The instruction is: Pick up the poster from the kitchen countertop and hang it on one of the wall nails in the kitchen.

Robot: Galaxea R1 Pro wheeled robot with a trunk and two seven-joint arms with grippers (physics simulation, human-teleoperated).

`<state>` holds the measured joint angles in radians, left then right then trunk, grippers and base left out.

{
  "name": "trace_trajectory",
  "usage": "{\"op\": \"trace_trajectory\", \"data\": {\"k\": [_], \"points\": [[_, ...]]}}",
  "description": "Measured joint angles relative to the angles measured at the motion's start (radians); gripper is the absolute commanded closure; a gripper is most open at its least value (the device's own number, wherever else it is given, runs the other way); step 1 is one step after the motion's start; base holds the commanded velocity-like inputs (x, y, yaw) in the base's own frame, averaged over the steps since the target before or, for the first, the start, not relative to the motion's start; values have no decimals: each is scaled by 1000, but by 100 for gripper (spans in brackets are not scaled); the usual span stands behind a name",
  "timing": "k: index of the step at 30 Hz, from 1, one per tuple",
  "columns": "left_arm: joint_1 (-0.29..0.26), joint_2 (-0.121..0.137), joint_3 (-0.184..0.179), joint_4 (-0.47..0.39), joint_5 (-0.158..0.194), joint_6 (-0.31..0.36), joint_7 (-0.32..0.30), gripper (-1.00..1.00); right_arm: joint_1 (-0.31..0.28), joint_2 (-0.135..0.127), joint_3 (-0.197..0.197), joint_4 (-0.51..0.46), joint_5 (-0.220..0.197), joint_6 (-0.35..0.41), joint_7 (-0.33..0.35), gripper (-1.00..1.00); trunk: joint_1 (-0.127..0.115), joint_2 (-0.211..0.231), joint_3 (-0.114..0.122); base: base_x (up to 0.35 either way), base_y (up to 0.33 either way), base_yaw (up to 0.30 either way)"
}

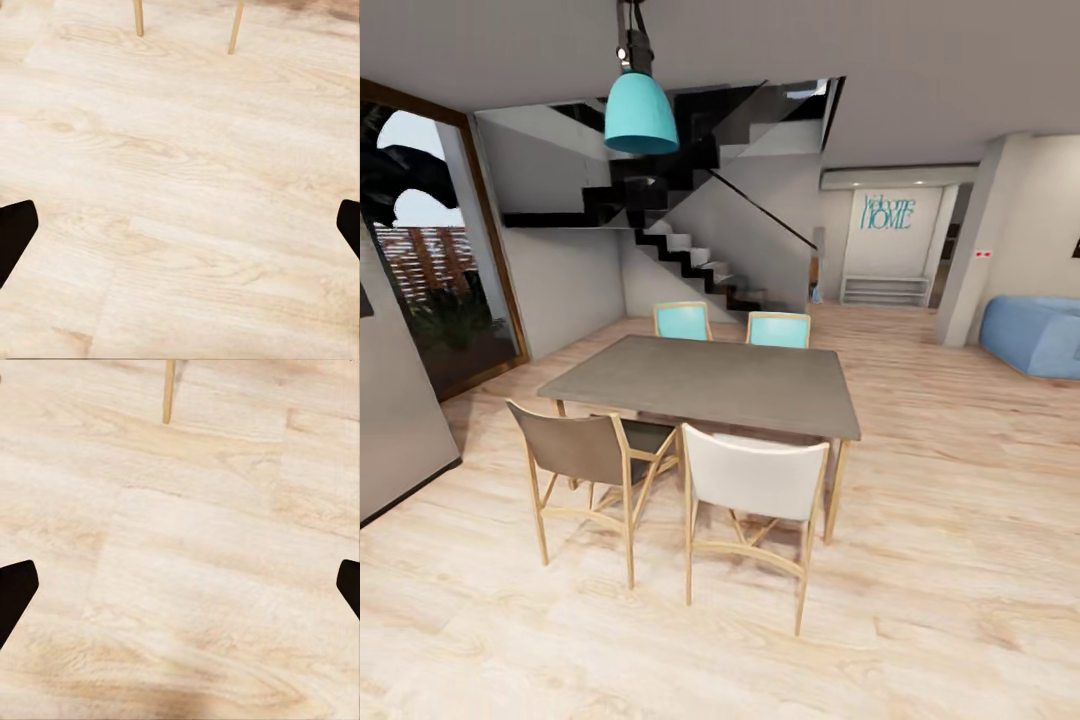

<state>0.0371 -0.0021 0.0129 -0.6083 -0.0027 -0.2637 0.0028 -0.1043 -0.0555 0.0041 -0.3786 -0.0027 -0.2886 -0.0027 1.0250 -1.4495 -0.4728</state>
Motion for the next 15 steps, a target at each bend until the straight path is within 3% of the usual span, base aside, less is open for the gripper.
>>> {"op": "trace_trajectory", "data": {"k": [15], "points": [[0, 0, 0, 0, 0, 0, 0, -100, 0, 2, 0, 1, 0, -4, -4, -100, 0, 0, 0, 0, 23, 265]]}}
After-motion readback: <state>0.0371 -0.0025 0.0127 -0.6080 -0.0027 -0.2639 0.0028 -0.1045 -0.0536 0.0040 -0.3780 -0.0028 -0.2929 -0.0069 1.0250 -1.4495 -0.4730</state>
